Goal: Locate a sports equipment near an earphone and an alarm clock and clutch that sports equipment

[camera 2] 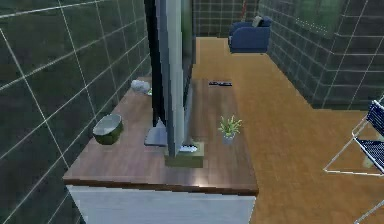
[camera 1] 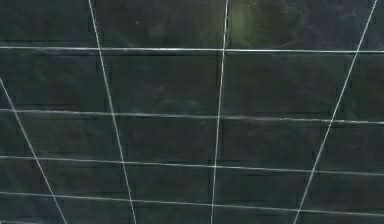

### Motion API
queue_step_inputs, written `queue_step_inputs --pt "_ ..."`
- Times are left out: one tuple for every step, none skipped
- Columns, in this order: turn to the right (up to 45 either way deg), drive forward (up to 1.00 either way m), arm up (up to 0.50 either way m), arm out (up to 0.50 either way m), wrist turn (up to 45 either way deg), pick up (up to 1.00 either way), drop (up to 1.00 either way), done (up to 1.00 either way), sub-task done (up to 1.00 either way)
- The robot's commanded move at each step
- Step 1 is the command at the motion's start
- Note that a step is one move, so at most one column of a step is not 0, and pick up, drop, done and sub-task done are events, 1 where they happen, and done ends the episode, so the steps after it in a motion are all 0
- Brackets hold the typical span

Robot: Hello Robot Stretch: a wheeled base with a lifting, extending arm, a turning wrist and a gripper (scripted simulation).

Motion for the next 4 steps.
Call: queue_step_inputs --pt "45.0 0.00 0.00 0.00 0.0 0.00 0.00 0.00 0.00" --pt "45.0 0.00 0.00 0.00 0.0 0.00 0.00 0.00 0.00" --pt "45.0 0.00 0.00 0.00 0.0 0.00 0.00 0.00 0.00" --pt "15.0 0.00 0.00 0.00 0.0 0.00 0.00 0.00 0.00"
